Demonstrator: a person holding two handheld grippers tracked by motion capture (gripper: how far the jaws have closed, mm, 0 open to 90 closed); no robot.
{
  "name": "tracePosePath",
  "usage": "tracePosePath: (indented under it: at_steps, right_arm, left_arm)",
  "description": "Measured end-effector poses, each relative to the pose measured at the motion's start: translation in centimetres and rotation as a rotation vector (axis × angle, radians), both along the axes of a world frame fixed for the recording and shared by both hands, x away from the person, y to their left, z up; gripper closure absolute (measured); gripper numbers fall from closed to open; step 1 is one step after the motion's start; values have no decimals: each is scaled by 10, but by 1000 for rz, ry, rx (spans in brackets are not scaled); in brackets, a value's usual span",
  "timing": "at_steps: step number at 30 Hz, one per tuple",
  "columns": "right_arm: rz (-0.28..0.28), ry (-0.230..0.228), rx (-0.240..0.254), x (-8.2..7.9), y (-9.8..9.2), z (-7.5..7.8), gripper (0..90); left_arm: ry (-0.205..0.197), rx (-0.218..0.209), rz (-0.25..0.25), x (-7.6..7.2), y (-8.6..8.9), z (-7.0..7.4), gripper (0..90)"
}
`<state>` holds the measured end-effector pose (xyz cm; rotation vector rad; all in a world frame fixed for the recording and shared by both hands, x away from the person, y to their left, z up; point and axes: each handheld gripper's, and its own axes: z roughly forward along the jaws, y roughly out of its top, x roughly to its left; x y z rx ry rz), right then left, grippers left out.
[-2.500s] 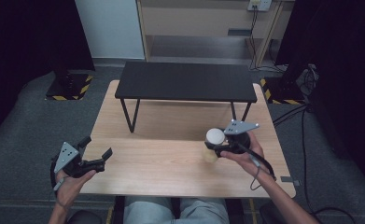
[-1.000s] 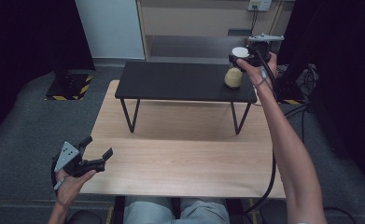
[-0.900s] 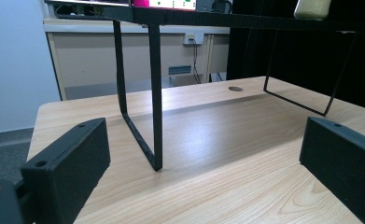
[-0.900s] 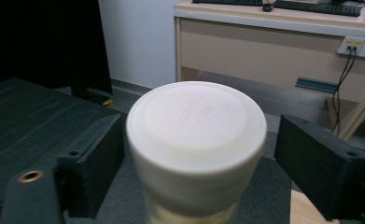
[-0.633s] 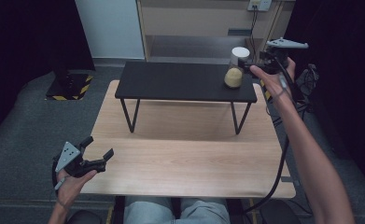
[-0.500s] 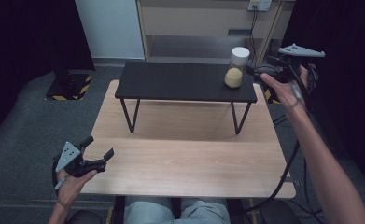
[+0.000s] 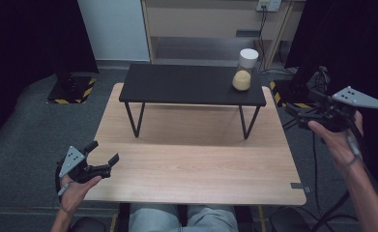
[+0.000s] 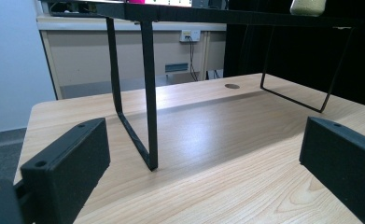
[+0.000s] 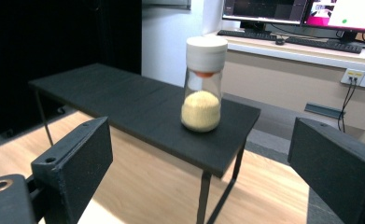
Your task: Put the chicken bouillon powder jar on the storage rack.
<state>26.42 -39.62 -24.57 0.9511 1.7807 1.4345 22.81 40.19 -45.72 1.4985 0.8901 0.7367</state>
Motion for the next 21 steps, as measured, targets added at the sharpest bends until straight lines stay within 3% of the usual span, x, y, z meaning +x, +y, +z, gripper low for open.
tracePosePath:
  at_steps: [6, 21]
  right_arm:
    - [-14, -13, 1, -15, -4, -5, 66]
    - [0, -10, 14, -14, 4, -8, 69]
  left_arm:
    - [4, -2, -3, 1, 0, -1, 7]
    - [4, -2, -9, 2, 0, -1, 8]
